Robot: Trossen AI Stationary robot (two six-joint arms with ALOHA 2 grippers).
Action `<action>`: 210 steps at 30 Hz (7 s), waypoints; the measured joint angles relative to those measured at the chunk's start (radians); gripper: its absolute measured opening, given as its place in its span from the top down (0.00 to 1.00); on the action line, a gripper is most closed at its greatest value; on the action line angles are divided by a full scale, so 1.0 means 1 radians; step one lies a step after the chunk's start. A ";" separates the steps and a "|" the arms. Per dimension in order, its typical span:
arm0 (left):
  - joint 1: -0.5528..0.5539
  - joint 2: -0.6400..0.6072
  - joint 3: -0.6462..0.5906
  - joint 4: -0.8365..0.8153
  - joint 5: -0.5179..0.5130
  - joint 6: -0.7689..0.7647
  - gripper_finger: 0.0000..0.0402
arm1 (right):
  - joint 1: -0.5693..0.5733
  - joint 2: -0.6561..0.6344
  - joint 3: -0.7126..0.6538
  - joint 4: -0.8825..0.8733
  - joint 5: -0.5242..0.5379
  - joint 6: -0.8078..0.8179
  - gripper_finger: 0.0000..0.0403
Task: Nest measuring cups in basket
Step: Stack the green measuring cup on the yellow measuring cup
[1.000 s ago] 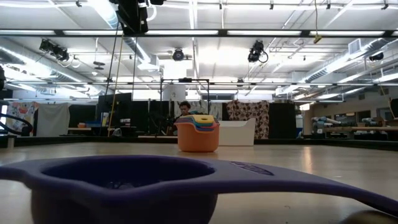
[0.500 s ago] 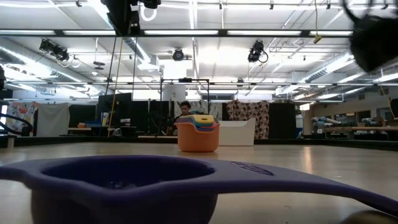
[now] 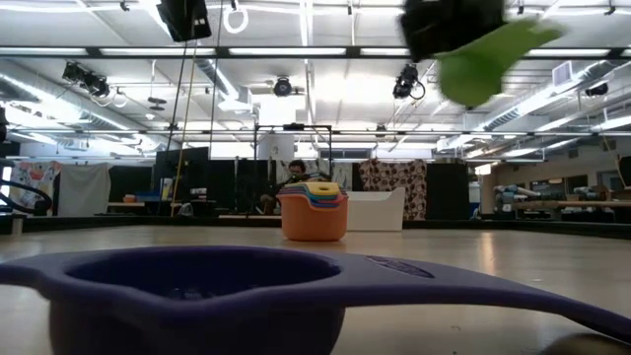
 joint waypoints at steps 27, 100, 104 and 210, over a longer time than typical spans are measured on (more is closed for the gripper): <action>0.000 -0.098 0.000 -0.025 -0.016 -0.080 0.69 | -0.248 0.945 1.119 -0.493 -0.007 -0.632 0.97; 0.000 -0.097 0.000 -0.027 -0.023 -0.045 0.69 | -0.237 0.954 1.119 -0.561 0.036 -0.645 0.87; 0.000 -0.097 0.000 -0.027 -0.023 -0.046 0.69 | -0.240 0.954 1.119 -0.561 0.030 -0.649 0.80; -0.138 0.610 0.000 0.527 -0.084 0.112 0.69 | -0.150 0.279 -0.107 0.308 -0.001 -0.540 0.99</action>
